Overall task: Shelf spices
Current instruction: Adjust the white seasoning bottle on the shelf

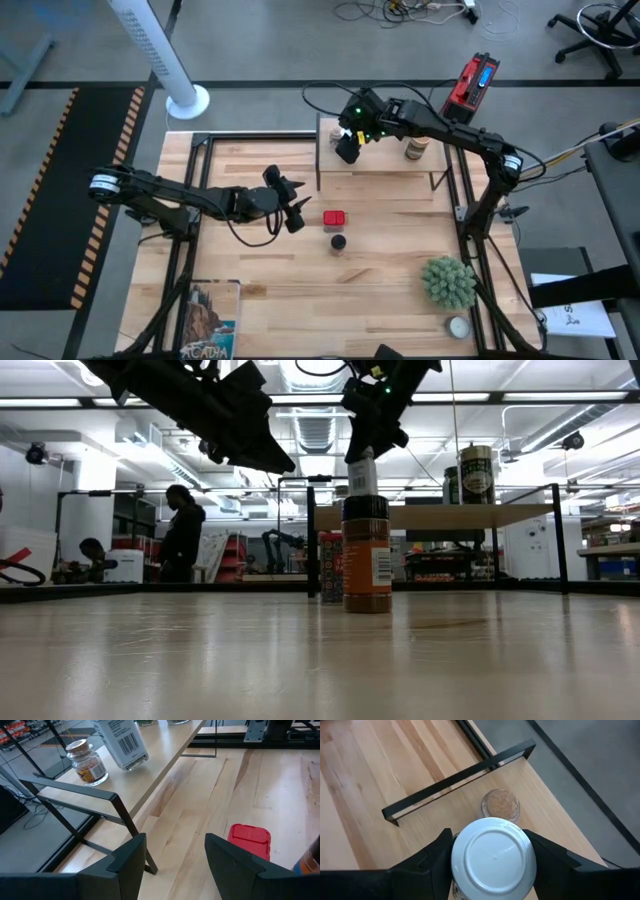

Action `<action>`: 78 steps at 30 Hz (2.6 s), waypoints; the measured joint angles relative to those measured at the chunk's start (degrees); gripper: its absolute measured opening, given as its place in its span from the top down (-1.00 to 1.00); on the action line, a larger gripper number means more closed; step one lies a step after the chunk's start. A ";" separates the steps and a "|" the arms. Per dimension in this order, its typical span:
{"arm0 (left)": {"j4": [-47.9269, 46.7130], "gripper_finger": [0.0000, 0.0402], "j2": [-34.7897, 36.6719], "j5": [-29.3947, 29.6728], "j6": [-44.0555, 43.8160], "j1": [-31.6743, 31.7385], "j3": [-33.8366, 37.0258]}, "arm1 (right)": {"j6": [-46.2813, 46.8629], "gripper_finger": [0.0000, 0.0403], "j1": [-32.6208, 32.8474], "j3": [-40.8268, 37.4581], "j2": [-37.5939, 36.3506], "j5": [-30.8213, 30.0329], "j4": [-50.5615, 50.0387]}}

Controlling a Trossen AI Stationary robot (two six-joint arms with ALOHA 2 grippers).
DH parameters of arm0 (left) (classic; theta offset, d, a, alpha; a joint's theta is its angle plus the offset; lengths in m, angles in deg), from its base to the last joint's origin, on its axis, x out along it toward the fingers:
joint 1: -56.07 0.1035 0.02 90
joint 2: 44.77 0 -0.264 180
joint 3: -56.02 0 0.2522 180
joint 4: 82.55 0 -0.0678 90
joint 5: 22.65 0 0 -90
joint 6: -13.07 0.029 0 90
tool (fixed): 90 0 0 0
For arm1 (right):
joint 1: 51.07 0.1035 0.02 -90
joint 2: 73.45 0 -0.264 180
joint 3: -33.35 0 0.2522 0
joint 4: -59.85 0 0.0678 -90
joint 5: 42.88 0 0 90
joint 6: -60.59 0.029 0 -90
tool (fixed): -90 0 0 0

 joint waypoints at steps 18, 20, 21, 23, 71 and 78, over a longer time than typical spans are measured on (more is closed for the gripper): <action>-0.15 0.04 0.01 -0.03 0.02 0.00 0.00 | -4.70 -0.17 0.07 -2.02 -0.49 0.48 0.26; -0.15 0.04 0.00 -0.03 0.02 0.00 0.00 | -6.11 -0.19 0.09 -1.17 -0.55 0.50 0.04; -0.15 0.04 0.01 -0.03 0.02 0.02 0.00 | -6.94 -0.19 0.09 -0.72 -0.55 0.51 -0.06; -0.15 0.04 -0.01 -0.03 0.02 0.00 0.00 | -9.42 -0.19 0.22 0.15 -0.55 0.93 -0.15; 0.83 0.04 0.00 0.49 0.76 0.44 0.02 | -41.67 -0.54 -1.40 7.14 0.17 11.50 -11.93; 1.07 0.04 -0.01 0.51 0.94 0.57 0.02 | -43.49 -0.54 -1.68 7.36 2.20 11.00 -8.38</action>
